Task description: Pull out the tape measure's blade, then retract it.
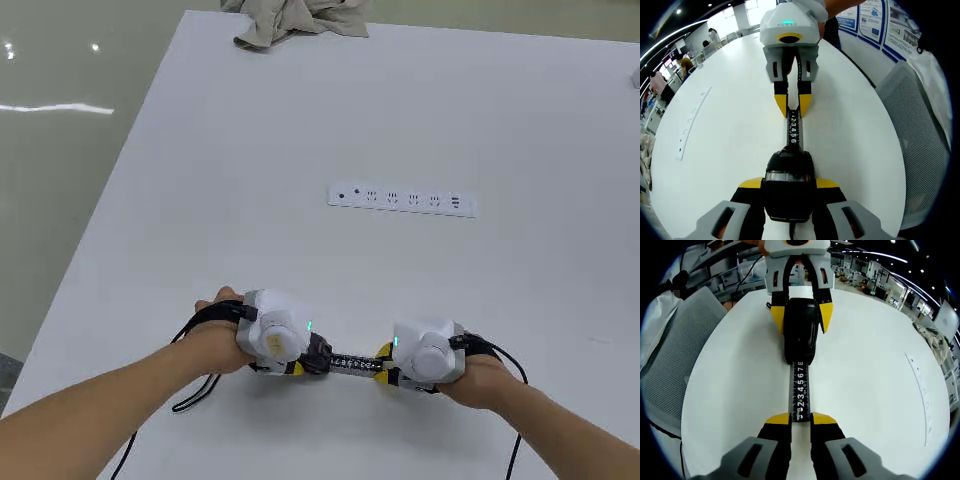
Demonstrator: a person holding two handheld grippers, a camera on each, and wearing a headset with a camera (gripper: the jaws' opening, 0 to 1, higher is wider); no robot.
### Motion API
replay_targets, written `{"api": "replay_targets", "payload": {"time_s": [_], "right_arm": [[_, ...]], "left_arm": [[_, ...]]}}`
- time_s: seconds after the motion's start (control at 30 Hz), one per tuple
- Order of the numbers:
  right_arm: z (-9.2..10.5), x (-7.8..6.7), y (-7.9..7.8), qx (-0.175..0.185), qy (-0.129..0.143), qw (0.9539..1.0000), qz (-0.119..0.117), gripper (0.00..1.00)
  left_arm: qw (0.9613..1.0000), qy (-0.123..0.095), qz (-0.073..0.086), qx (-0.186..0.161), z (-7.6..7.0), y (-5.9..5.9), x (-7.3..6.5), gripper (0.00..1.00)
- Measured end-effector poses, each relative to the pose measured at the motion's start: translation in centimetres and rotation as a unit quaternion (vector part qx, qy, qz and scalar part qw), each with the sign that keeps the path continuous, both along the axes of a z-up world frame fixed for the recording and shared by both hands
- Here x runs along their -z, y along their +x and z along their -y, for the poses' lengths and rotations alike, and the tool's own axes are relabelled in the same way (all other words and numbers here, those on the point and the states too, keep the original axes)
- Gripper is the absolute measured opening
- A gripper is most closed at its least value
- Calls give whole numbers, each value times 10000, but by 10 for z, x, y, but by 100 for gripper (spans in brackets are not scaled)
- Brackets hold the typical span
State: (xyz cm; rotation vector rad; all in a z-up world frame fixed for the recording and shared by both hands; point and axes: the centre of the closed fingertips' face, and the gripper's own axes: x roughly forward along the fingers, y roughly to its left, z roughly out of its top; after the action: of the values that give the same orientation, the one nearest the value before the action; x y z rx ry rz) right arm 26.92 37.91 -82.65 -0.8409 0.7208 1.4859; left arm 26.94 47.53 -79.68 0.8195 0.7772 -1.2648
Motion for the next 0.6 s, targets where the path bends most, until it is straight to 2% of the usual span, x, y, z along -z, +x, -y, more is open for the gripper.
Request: {"api": "replay_targets", "payload": {"time_s": [0.6], "right_arm": [[19, 0, 1, 91, -28, 9999, -61, 13]], "left_arm": [[10000, 29, -6, -10, 0, 0, 0, 33]]}}
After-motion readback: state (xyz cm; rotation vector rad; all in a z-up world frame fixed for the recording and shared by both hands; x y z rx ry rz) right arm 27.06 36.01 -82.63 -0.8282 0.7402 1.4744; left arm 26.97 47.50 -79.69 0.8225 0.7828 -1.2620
